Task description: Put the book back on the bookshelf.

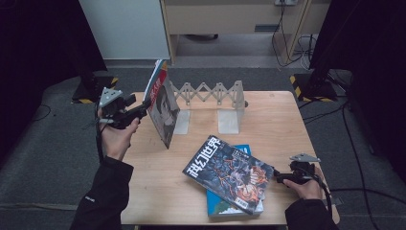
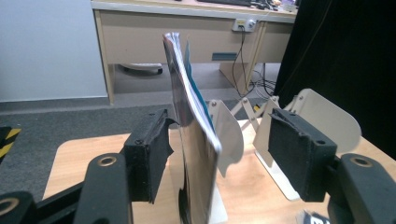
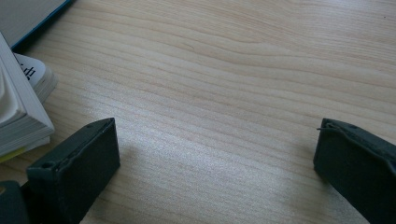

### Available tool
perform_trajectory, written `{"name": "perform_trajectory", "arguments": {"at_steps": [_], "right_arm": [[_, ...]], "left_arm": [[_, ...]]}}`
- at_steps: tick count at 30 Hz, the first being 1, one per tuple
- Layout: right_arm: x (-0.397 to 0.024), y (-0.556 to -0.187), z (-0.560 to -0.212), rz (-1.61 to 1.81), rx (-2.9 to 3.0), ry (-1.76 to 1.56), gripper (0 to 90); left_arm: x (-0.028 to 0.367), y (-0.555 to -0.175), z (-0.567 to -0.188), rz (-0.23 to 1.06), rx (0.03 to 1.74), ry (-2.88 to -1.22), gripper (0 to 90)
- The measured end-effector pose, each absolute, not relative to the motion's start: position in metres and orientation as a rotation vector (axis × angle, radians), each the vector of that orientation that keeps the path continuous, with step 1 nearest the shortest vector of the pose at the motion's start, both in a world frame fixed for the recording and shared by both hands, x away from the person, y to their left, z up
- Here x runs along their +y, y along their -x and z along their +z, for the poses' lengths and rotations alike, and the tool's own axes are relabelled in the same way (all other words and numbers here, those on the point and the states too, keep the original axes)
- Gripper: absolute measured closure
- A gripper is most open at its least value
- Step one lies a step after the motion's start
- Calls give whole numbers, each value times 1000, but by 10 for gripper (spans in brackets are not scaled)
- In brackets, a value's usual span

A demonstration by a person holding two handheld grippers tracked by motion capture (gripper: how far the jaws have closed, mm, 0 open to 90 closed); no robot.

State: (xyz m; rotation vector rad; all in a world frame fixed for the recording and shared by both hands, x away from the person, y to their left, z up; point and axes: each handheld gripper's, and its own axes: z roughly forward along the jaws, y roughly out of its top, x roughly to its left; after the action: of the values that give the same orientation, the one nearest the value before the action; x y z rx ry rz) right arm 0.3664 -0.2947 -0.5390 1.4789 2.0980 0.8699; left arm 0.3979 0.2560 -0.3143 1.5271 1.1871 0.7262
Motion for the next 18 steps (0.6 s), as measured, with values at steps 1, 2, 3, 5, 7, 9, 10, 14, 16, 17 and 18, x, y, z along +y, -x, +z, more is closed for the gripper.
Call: {"name": "perform_trajectory", "arguments": {"at_steps": [1,2,3,5,7,9,10,14,16,17,18], "right_arm": [[-295,-366,-539,869,2098,-1479,6],[-295,-366,-539,869,2098,-1479,6],[-295,-366,-539,871,2098,-1481,7],[-295,-366,-539,872,2096,-1481,8],[-296,-367,-539,876,2091,-1483,26],[-297,-367,-538,879,2081,-1493,62],[-298,-367,-537,877,2081,-1498,82],[-300,-366,-532,880,2072,-1520,149],[-301,-365,-529,878,2050,-1521,168],[-301,-365,-528,881,2042,-1514,170],[-302,-365,-525,883,2025,-1508,176]], "left_arm": [[257,-394,-316,723,1184,-1529,366],[258,-390,-318,717,1180,-1530,360],[258,-386,-321,710,1178,-1531,356],[259,-380,-327,697,1176,-1531,345],[260,-374,-334,681,1183,-1540,337],[260,-369,-342,664,1189,-1550,332],[259,-367,-347,656,1196,-1555,328],[254,-360,-366,631,1210,-1601,311],[250,-357,-379,604,1219,-1627,308],[248,-356,-385,598,1220,-1638,303],[247,-355,-391,588,1218,-1648,302]]}}
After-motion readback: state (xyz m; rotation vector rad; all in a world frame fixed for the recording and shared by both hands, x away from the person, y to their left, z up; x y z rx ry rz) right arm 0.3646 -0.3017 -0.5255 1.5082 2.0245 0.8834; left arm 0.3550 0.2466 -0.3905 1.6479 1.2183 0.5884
